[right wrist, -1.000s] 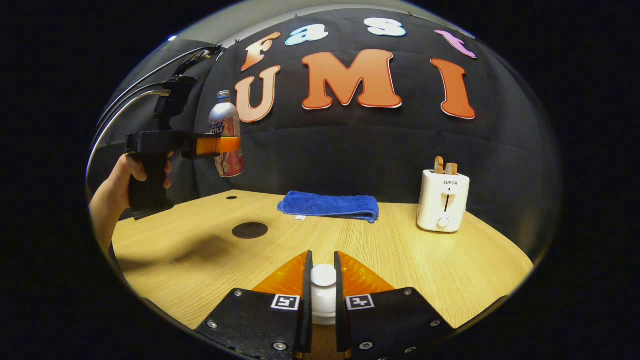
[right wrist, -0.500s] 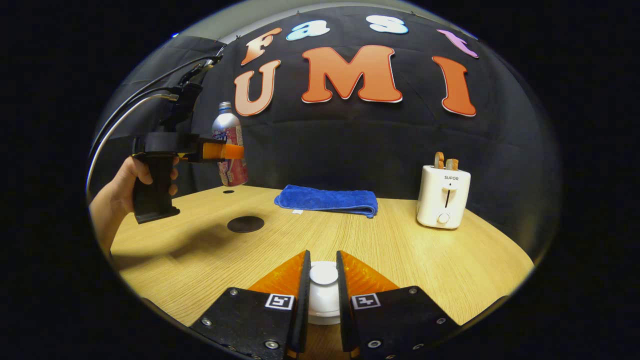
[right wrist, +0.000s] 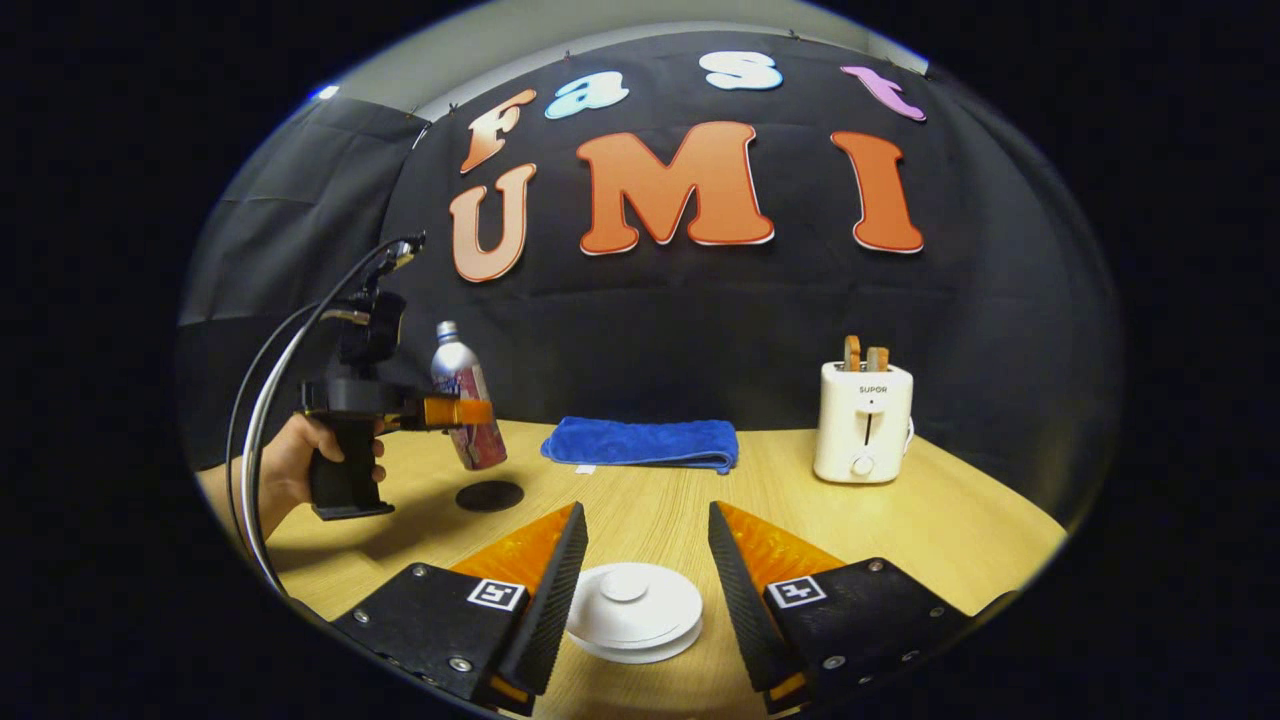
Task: Open the teacup lid with one hand, grasp the water bottle and pour water into the teacup with the other hand; after pouring, place the water bottle on the coaster and then close the teacup lid.
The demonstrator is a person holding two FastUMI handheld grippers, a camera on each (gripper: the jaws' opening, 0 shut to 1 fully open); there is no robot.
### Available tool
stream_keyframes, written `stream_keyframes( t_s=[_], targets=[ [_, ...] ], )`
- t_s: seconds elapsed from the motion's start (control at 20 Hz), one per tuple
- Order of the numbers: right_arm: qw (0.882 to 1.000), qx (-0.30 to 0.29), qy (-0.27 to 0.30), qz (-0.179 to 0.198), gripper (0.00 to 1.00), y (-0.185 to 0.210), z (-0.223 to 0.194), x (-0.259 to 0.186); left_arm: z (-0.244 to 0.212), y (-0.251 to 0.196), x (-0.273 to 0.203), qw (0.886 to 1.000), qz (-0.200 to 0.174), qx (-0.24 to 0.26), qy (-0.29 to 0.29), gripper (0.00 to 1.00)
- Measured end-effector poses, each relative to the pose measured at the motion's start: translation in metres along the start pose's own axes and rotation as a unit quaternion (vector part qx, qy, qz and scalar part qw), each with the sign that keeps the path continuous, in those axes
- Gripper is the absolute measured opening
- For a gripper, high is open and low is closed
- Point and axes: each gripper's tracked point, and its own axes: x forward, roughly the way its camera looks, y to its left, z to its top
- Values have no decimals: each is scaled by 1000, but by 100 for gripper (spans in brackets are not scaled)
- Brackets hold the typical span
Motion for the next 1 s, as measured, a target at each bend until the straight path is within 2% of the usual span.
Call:
stream_keyframes(
  t_s=[0.35,0.55,1.0],
  targets=[
    [1000,-18,-5,-13,75,-12,12,-6,-35,13,17,999,7,8,50,82],
    [999,-36,-6,-13,76,-9,13,-5,-34,13,17,998,-2,11,56,82],
    [999,-46,-8,-13,77,-4,16,-6,-43,9,7,997,-15,20,79,92]
  ],
)
